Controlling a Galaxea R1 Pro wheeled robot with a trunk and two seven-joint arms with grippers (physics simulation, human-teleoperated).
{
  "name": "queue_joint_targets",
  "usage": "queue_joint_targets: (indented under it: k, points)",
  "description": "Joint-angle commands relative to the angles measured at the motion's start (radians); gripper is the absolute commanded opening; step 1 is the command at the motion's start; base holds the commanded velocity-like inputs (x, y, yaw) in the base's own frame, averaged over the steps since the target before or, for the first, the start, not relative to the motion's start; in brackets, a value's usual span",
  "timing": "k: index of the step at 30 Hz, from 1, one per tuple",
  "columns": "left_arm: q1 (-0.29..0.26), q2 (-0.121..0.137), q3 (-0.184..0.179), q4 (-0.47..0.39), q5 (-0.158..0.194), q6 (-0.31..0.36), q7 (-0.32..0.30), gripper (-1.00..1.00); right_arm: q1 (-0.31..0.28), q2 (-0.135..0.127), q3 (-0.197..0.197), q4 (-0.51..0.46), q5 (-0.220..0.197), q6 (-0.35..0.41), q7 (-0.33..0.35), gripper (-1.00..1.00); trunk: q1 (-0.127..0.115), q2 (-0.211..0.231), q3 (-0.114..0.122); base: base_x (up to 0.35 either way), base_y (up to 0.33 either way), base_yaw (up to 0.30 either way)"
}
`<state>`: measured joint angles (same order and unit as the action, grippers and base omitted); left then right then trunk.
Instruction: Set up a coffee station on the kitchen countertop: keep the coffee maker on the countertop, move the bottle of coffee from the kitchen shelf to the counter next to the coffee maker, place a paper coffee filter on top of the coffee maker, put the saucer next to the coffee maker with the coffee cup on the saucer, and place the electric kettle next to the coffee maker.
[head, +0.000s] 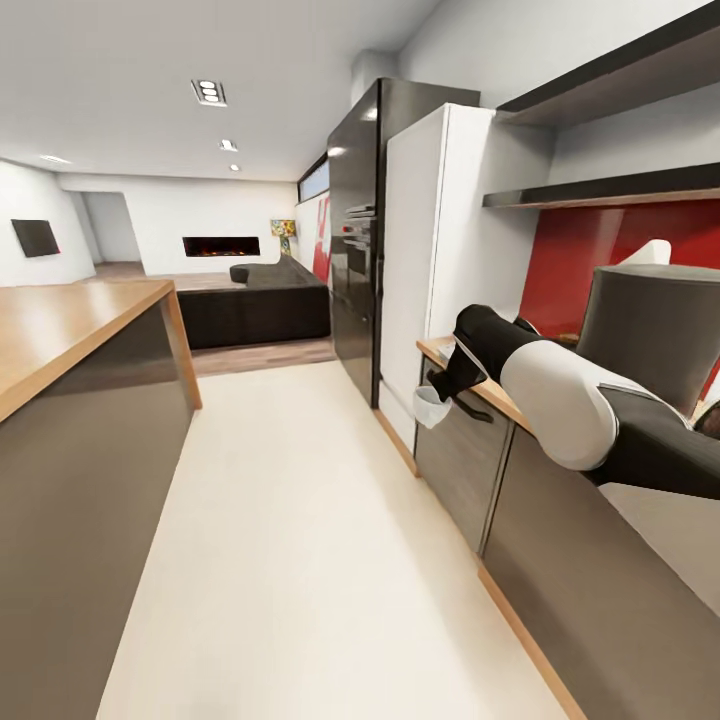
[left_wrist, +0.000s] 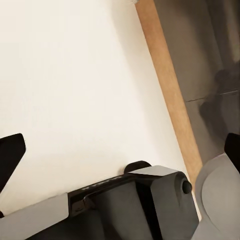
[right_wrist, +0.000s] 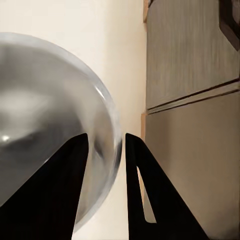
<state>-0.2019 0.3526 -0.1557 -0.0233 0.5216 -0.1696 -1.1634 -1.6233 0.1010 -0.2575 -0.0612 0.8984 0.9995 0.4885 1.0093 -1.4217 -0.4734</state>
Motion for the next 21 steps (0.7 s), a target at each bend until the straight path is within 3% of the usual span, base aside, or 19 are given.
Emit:
queue_joint_targets:
  k: [1, 21]
  points:
    - [-0.001, 0.001, -0.008, 0.000, 0.007, -0.008, -0.001, 1.00, -0.001, 0.000, -0.006, -0.002, 0.011, 0.004, 0.005, -1.00, 0.001, -0.001, -0.001, 0.316, 0.120, 0.000]
    - [-0.001, 0.000, -0.008, 0.000, 0.007, -0.008, -0.001, 1.00, -0.001, 0.000, -0.006, -0.002, 0.009, 0.004, 0.005, -1.00, 0.001, -0.001, -0.001, 0.316, 0.115, -0.010]
